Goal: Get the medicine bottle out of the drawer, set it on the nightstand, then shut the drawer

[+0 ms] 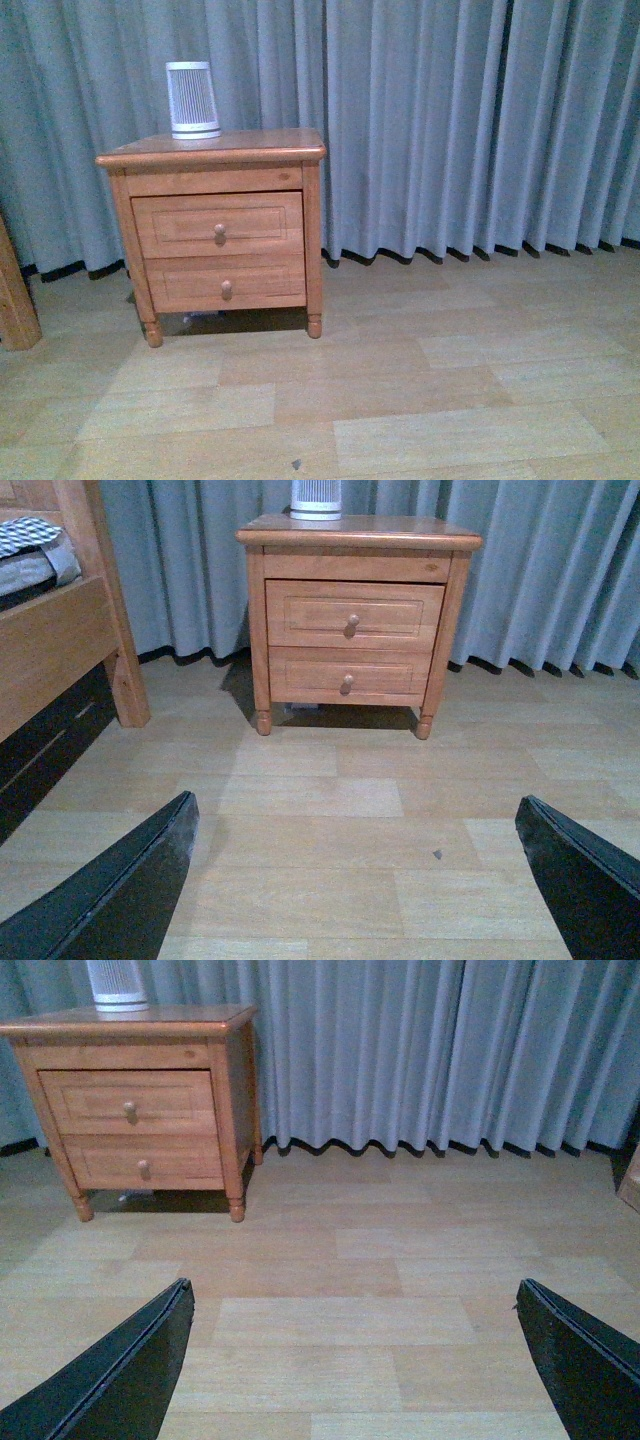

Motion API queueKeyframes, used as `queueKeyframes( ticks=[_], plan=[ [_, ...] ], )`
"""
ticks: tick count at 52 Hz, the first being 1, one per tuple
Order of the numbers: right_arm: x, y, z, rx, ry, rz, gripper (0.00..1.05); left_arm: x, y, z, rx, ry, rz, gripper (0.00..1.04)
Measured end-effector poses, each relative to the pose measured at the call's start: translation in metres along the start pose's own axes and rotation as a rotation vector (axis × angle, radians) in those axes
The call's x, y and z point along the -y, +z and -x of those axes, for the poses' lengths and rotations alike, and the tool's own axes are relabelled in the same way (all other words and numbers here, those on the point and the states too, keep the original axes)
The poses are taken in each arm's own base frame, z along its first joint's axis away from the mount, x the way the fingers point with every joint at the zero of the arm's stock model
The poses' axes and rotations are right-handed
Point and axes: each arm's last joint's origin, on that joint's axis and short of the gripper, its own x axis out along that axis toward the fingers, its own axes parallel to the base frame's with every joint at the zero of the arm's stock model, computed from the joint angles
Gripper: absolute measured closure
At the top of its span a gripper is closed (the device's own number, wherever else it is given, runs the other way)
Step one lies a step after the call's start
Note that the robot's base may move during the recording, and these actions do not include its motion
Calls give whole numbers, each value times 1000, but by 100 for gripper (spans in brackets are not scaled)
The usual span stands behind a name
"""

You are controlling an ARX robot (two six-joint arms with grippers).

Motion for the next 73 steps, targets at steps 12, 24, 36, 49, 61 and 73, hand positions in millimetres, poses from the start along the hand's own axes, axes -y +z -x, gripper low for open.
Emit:
queueKeyframes(
  ticks=[12, 24, 36, 49, 61, 73],
  plan=[
    [0, 0, 0, 0, 0, 0, 7, 0, 0, 0, 0, 0, 0, 7],
    [0, 0, 0, 0, 0, 0, 7, 0, 0, 0, 0, 0, 0, 7],
    [0, 0, 0, 0, 0, 0, 7, 0, 0, 0, 0, 0, 0, 7],
    [0, 0, 0, 0, 0, 0, 7, 0, 0, 0, 0, 0, 0, 7],
    [0, 0, 0, 0, 0, 0, 7, 0, 0, 0, 0, 0, 0, 7],
    [0, 0, 0, 0, 0, 0, 7, 0, 0, 0, 0, 0, 0, 7]
  ],
)
